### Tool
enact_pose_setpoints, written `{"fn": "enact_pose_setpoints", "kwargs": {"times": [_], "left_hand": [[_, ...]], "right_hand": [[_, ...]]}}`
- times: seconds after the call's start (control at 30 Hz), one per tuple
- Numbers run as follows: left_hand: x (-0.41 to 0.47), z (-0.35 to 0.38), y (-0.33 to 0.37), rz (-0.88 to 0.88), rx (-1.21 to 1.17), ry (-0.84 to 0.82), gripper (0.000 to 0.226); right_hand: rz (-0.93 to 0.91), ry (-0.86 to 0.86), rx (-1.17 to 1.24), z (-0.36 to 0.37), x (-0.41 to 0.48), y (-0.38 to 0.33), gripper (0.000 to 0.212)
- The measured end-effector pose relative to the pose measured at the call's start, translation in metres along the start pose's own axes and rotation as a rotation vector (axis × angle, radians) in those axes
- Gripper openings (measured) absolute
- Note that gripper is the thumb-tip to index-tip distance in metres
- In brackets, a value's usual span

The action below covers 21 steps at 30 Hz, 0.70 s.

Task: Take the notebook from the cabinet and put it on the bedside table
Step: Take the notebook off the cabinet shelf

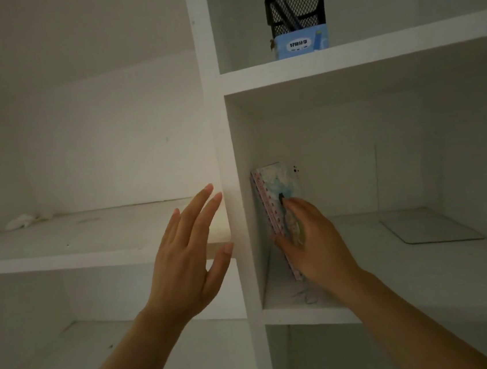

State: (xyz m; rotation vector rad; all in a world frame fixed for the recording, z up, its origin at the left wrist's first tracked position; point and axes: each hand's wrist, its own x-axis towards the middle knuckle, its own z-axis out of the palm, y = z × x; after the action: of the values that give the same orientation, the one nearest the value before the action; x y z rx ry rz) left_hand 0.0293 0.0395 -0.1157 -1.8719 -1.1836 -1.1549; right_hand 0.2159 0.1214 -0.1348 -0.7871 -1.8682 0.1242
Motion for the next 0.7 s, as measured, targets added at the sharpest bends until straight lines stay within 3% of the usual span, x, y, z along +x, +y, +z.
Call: {"fn": "enact_pose_setpoints", "kwargs": {"times": [0.17, 0.4, 0.7], "left_hand": [[0.006, 0.007, -0.018, -0.037, 0.139, -0.123, 0.054], [0.005, 0.012, -0.018, -0.073, 0.14, -0.167, 0.053], [0.004, 0.009, -0.019, 0.001, 0.131, -0.097, 0.042]], "right_hand": [[0.043, 0.032, 0.037, 0.011, 0.0, 0.003, 0.066], [0.045, 0.061, -0.016, 0.019, -0.002, 0.006, 0.069], [-0.012, 0.173, 0.008, 0.005, -0.02, -0.006, 0.042]]}}
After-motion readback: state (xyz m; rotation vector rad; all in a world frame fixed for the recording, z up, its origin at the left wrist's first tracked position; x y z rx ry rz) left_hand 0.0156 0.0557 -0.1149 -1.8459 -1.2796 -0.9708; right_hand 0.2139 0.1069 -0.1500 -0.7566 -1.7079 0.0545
